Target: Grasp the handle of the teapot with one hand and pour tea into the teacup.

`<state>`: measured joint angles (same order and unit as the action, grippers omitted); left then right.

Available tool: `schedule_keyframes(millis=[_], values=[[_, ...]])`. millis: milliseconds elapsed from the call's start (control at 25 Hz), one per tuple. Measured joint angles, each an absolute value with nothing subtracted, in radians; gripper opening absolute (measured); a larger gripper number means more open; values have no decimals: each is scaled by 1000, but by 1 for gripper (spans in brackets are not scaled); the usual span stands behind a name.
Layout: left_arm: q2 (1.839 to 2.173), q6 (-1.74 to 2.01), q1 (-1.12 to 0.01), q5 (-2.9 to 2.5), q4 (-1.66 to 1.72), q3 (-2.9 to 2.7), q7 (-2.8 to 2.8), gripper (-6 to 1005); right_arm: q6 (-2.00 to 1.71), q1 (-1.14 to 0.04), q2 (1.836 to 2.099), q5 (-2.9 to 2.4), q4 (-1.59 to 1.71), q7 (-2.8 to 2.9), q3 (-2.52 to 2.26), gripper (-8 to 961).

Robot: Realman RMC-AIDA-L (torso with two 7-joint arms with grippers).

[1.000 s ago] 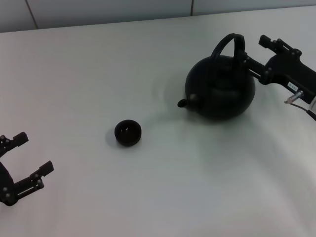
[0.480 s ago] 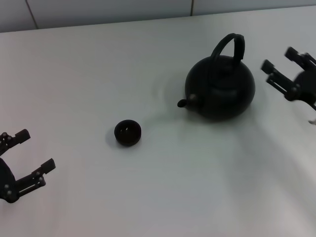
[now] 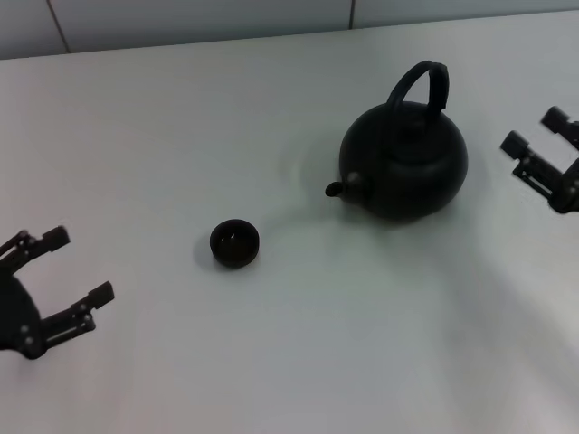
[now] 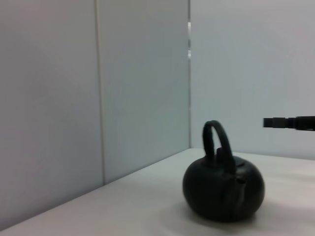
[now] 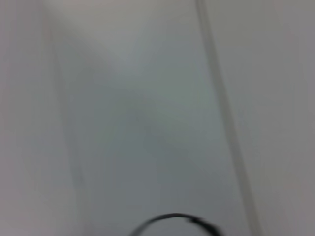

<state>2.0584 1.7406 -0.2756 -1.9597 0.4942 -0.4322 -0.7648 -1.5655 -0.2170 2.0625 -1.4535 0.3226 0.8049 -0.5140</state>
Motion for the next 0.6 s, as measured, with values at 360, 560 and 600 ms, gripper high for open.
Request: schedule_keyframes(millis=[360, 560, 600], values=[[1970, 1705, -472, -2049, 506, -574, -1028, 860, -1778, -328, 1989, -1981, 618, 1168, -523, 742], [1938, 1683, -580, -2167, 533, -621, -1162, 860, -1779, -419, 1961, -2159, 665, 1223, -523, 742], [1943, 1679, -593, -2191, 557, -623, -1180, 860, -1777, -431, 1957, -2170, 667, 1225, -522, 742]])
